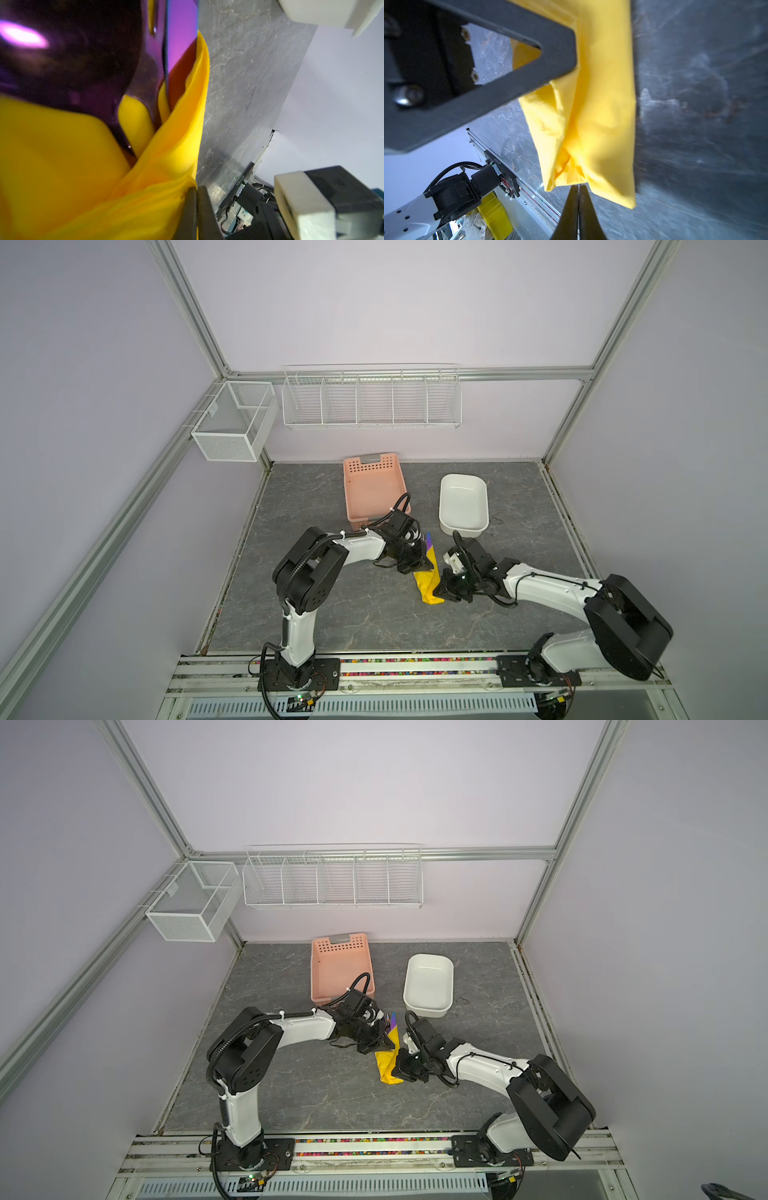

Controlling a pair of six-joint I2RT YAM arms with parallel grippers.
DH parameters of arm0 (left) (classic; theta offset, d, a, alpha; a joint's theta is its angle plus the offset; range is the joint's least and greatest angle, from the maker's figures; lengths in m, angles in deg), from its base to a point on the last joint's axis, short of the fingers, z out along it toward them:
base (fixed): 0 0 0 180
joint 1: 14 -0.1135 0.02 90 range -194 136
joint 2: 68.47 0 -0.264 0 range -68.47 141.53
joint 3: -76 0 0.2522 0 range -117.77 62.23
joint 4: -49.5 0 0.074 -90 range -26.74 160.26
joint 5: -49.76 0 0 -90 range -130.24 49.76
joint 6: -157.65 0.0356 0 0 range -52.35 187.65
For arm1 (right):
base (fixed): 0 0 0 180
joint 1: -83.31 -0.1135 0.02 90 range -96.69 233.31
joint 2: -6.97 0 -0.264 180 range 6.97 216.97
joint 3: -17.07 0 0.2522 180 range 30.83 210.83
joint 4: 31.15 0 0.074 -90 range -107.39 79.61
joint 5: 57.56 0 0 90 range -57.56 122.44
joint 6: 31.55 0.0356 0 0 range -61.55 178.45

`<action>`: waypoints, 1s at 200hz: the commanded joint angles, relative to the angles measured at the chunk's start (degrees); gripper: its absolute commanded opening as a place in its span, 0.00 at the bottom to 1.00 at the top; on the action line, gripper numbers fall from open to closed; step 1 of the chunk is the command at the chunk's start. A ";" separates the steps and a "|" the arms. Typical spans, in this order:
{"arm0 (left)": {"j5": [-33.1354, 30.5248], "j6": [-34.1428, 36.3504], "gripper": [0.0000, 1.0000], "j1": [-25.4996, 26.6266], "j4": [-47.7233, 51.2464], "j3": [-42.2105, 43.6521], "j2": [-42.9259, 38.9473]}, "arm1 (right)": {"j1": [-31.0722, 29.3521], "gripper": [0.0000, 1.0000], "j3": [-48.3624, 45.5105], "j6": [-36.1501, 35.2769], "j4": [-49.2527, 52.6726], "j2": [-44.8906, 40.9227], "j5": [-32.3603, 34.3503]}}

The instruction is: Place the utensils on the paper napkin and roll it up

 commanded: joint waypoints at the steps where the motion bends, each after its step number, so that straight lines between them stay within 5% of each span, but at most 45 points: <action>1: 0.08 0.26 0.00 0.26 -0.42 -0.90 0.76 | 1.19 0.08 -2.32 0.80 0.64 0.14 0.10; 200: 2.09 5.84 0.00 5.51 8.45 -14.36 8.87 | 2.82 0.08 -8.47 2.86 -6.62 -1.53 -0.81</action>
